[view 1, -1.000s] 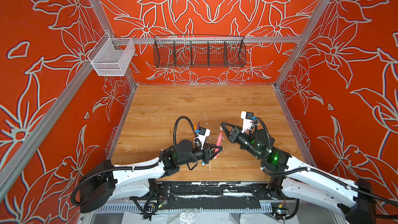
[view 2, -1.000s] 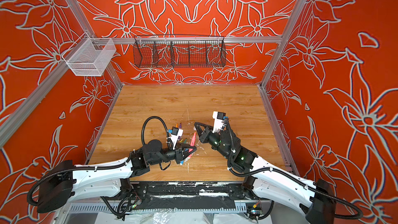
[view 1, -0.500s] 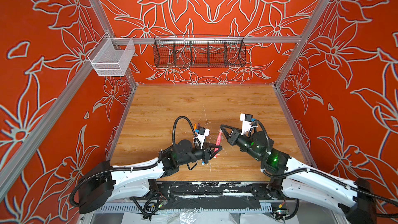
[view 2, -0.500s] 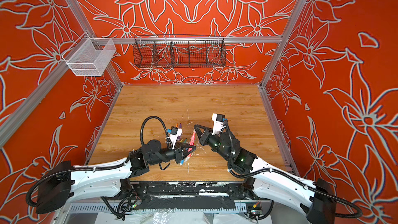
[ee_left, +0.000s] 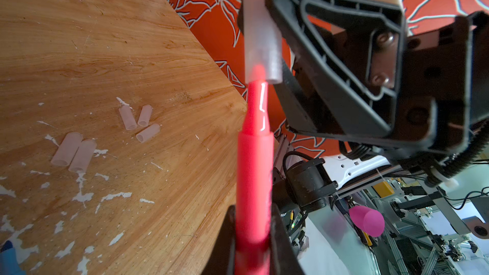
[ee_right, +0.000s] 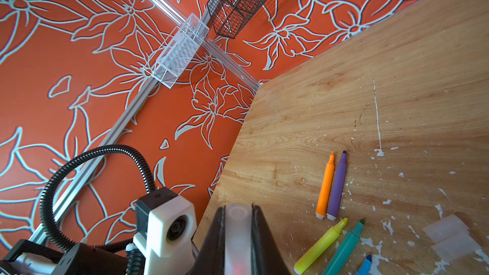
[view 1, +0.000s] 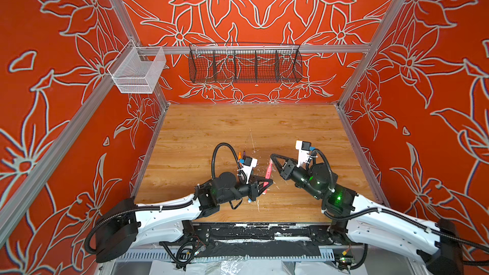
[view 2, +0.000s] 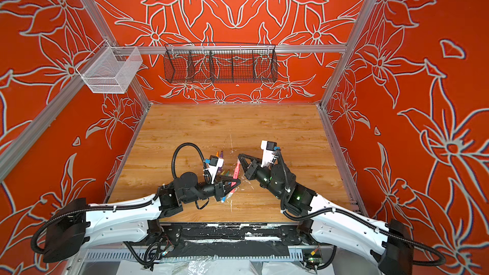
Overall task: Insert pens into pen caps
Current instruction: Put on the pen cap to the pen.
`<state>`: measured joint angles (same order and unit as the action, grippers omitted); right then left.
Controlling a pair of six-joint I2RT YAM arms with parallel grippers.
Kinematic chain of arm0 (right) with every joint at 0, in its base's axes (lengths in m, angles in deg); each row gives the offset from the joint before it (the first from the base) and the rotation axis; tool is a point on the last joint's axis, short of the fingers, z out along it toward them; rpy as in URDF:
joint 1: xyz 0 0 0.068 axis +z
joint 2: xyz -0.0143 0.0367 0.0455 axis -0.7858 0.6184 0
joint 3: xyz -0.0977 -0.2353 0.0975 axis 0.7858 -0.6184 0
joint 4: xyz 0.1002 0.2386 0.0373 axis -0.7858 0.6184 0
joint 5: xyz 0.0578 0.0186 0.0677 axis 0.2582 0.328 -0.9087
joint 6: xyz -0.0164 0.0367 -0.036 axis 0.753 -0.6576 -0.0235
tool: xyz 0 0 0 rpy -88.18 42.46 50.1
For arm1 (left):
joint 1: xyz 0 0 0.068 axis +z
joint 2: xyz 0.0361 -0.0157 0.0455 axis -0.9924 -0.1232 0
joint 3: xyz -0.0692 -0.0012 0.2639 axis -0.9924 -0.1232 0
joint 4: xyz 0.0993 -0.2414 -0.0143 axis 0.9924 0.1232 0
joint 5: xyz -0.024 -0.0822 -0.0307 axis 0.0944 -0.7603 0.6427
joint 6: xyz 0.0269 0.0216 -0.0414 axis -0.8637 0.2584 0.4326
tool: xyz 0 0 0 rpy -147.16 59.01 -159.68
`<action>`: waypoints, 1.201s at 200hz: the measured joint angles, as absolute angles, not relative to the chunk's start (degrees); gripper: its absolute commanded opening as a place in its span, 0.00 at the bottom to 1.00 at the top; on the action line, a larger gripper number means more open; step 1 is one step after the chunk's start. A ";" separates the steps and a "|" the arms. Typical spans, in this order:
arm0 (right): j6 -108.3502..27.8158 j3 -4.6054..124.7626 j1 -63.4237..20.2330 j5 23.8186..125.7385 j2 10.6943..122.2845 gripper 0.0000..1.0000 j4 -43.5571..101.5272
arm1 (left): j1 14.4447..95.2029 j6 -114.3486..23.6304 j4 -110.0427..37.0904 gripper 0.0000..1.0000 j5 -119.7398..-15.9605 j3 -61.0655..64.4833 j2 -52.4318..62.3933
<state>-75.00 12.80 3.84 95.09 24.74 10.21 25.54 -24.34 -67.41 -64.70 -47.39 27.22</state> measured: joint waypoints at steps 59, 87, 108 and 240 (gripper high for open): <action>-74.65 12.49 5.48 96.78 25.48 0.14 8.70 | 25.54 -24.67 -64.89 0.00 -63.96 -44.70 27.22; -74.19 12.49 5.85 97.65 25.48 0.14 8.70 | 25.54 -24.95 -63.60 0.00 -63.46 -44.06 27.22; -74.06 12.49 6.11 98.09 25.48 0.15 8.77 | 25.54 -25.39 -63.39 0.00 -63.13 -44.06 27.22; -73.84 7.90 7.12 88.56 23.54 0.24 6.52 | 28.29 -26.74 -62.97 0.00 -64.96 -43.30 29.08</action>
<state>-73.84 7.90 7.12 88.56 23.54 6.52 28.29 -26.74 -62.97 -64.96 -43.30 29.08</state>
